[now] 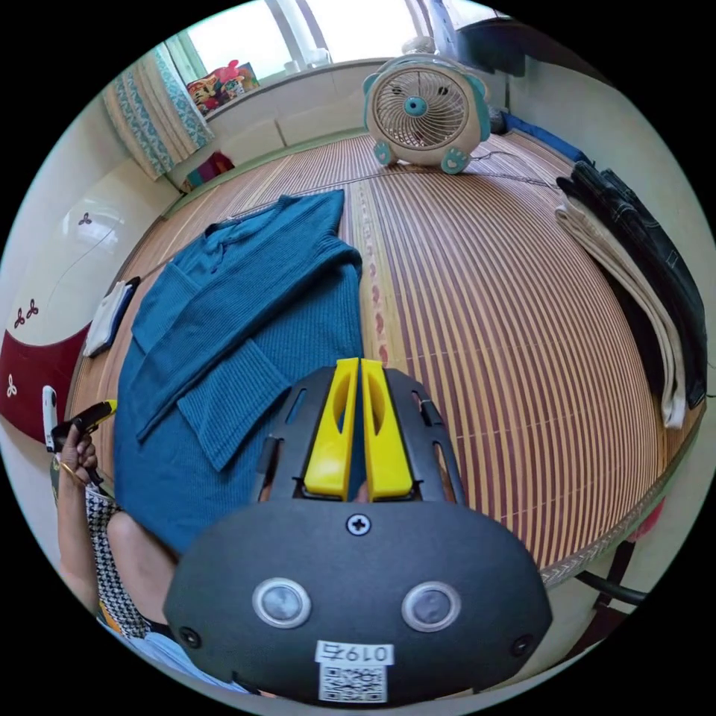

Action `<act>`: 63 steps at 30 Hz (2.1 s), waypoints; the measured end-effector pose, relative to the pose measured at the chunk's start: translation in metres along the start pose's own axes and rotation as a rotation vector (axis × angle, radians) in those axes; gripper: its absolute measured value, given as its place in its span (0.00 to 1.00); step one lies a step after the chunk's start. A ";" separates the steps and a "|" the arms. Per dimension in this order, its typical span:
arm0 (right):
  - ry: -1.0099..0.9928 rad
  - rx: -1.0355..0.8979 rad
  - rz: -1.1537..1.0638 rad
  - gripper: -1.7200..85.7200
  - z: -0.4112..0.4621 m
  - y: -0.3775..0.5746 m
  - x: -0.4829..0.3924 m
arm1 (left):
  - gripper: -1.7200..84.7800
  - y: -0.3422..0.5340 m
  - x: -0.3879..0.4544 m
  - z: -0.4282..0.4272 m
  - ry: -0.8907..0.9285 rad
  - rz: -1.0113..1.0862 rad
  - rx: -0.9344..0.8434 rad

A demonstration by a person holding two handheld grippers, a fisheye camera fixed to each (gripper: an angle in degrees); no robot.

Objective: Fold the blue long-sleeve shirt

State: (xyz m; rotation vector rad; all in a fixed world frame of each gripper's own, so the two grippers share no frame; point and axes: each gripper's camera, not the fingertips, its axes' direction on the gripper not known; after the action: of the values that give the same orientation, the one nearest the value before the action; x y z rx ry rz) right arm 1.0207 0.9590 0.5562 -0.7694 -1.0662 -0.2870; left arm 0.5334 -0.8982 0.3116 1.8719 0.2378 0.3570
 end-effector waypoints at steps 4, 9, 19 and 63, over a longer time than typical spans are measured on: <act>0.001 0.012 -0.029 0.01 -0.008 -0.001 0.004 | 0.04 0.000 0.004 0.002 -0.032 0.021 -0.011; -0.021 0.060 -0.089 0.01 -0.031 0.013 0.005 | 0.04 0.006 0.008 -0.001 -0.073 0.070 -0.009; -0.059 0.208 -0.258 0.01 -0.176 0.148 0.006 | 0.03 0.109 -0.021 -0.052 0.109 0.199 0.087; 0.035 0.316 -0.332 0.01 -0.283 0.325 -0.053 | 0.10 0.118 -0.130 -0.002 0.280 0.300 -0.137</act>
State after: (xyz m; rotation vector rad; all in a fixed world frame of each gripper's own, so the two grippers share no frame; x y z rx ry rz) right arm 1.3694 0.9878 0.2985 -0.3017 -1.1711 -0.4004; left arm 0.4102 -0.9781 0.4070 1.7198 0.1161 0.8228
